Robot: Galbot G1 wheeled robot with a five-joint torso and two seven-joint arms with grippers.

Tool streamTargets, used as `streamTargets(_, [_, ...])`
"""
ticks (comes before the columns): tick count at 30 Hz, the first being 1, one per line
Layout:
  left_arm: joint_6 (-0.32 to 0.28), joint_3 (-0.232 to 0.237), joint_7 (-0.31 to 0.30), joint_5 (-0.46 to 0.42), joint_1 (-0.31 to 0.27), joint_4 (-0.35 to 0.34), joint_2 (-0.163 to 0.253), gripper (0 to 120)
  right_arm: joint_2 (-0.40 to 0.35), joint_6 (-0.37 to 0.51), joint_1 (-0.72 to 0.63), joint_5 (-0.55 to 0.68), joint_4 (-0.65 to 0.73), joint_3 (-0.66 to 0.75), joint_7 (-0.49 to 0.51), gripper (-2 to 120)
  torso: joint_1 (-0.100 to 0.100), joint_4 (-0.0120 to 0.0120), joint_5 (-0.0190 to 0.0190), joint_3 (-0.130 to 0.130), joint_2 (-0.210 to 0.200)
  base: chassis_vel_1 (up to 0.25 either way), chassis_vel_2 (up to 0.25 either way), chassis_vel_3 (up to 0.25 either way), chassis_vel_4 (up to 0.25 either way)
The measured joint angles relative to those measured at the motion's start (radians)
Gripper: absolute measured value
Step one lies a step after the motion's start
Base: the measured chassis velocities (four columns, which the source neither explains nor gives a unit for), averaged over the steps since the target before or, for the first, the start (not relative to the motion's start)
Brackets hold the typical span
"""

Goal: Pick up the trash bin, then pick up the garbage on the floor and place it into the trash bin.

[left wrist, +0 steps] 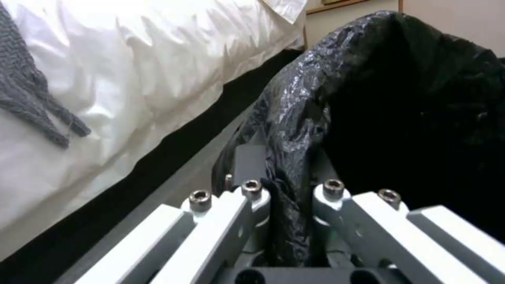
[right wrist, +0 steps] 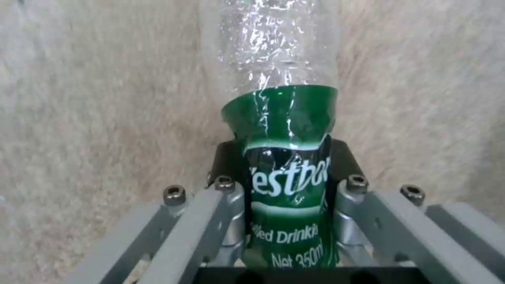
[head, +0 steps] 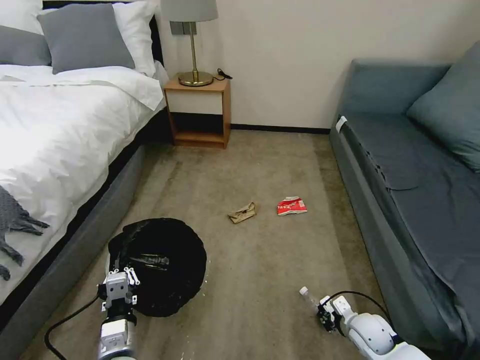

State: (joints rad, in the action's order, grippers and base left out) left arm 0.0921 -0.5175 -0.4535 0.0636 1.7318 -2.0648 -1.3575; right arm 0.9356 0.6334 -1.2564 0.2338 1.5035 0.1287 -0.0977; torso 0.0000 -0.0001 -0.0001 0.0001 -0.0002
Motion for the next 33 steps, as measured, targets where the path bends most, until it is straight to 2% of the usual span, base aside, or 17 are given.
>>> streamTargets(4, [0.0,0.003,-0.001,0.008,0.006,-0.004,-0.002,4,-0.007,0.007,0.015,0.007,0.031,0.013,0.001,19,0.0,-0.0001,0.0001,0.0,0.0,0.0,0.0,0.0,0.0])
streamTargets(7, [0.0,0.011,-0.005,0.02,0.045,-0.033,-0.002,4,-0.01,0.01,0.063,0.034,0.057,0.03,-0.009,19,0.0,0.0002,0.0003,0.0,0.0,0.0,0.0,0.0,0.0])
streamTargets(11, [0.0,0.015,-0.019,0.02,0.06,-0.038,0.001,4,-0.016,0.008,0.106,0.06,0.073,0.042,-0.018,19,0.0,0.0002,0.0001,0.0,0.0,0.0,0.0,0.0,0.0])
streamTargets(17, [0.008,0.013,-0.043,0.016,0.07,-0.033,0.005,4,-0.024,-0.02,0.206,0.157,0.126,0.065,-0.038,19,0.0,0.0001,0.0,0.0,0.0,0.0,0.0,0.0,0.0])
streamTargets(19, [0.008,0.018,-0.05,0.017,0.077,-0.044,0.005,4,-0.018,-0.043,0.248,0.214,0.14,0.067,-0.028,19,0.0,0.0002,-0.0003,0.0,0.0,0.0,0.0,0.0,0.0])
streamTargets(27, [0.008,0.028,-0.055,0.033,0.085,-0.073,-0.007,4,0.034,-0.157,0.33,0.315,0.164,0.058,-0.002,19,0.0,0.0002,0.0001,0.0,0.0,0.0,0.0,0.0,0.0])
streamTargets(33, [0.016,0.036,-0.058,0.034,0.069,-0.061,-0.015,4,0.085,-0.204,0.353,0.434,0.278,0.021,0.02,19,0.0,0.0002,-0.0003,0.0,0.0,0.0,0.0,0.0,0.0])
